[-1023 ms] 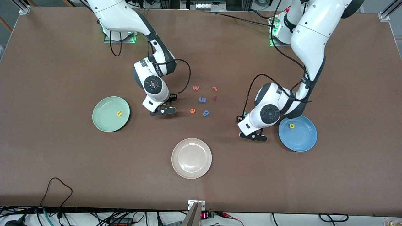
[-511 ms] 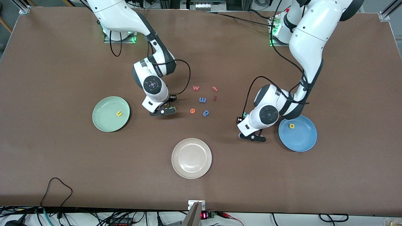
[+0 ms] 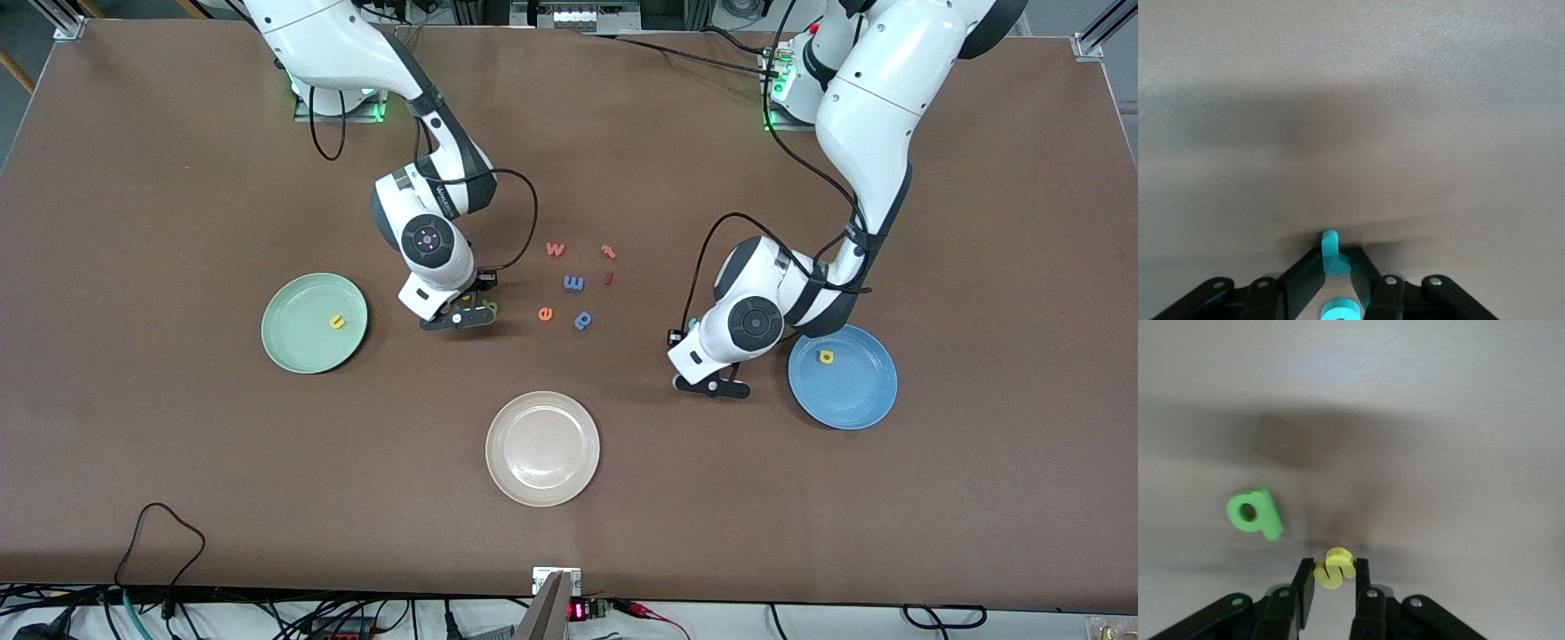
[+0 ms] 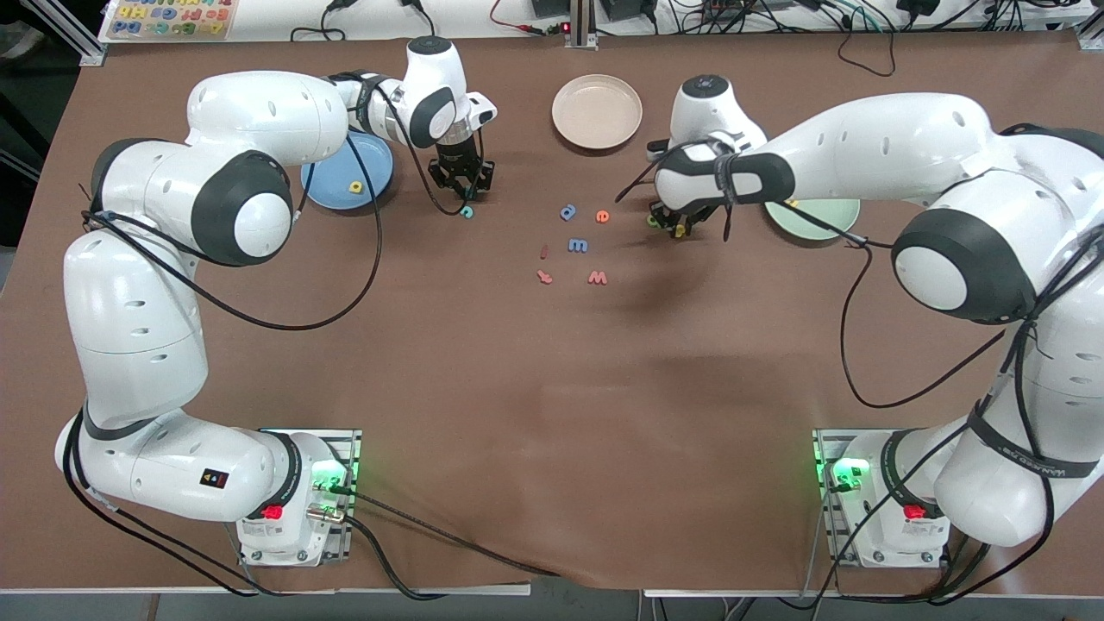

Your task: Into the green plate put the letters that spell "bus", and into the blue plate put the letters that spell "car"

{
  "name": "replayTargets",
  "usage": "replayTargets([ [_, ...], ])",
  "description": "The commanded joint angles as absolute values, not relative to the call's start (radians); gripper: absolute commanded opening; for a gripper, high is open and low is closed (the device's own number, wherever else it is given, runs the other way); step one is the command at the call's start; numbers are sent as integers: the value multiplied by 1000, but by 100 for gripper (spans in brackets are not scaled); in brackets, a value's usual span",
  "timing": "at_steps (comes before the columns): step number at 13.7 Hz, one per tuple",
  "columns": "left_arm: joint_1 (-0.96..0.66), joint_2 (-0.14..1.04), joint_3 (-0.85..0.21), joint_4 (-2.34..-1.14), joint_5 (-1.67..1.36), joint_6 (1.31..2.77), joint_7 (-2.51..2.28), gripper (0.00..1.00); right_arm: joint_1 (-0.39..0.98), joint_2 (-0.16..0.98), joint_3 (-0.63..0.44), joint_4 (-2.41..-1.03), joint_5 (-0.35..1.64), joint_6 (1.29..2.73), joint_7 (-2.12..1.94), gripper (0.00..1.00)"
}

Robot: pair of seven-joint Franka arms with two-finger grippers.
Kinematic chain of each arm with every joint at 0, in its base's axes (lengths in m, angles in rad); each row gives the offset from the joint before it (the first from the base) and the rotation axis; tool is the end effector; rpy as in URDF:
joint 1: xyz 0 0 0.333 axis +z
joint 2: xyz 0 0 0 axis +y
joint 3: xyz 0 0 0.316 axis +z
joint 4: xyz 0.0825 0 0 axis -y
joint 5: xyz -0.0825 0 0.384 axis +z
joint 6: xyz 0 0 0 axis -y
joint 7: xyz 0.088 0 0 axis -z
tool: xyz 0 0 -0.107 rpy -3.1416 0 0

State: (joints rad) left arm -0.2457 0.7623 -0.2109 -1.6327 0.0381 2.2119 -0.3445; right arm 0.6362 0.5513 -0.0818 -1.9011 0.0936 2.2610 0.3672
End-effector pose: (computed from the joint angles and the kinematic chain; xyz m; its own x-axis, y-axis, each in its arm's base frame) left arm 0.6067 -0.2810 0.1666 0.9758 -0.0963 -0.1965 -0.0870 -0.9947 0.0554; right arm 0.5166 0.3244 0.1943 0.9759 0.1216 -0.1814 0.1329 -0.9898 0.0517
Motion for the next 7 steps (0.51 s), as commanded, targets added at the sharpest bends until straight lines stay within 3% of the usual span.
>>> replayTargets([
  [1, -252, 767, -204, -1641, 55, 2195, -368, 18, 543, 395, -120, -1927, 91, 2108, 332, 2],
  [4, -242, 746, -199, -1628, 55, 2157, -365, 19, 402, 342, -150, -1979, 81, 2097, 217, 6],
  [7, -189, 678, -169, -1565, 69, 1966, -357, 18, 282, 377, -160, -1999, 75, 2152, 129, 7],
])
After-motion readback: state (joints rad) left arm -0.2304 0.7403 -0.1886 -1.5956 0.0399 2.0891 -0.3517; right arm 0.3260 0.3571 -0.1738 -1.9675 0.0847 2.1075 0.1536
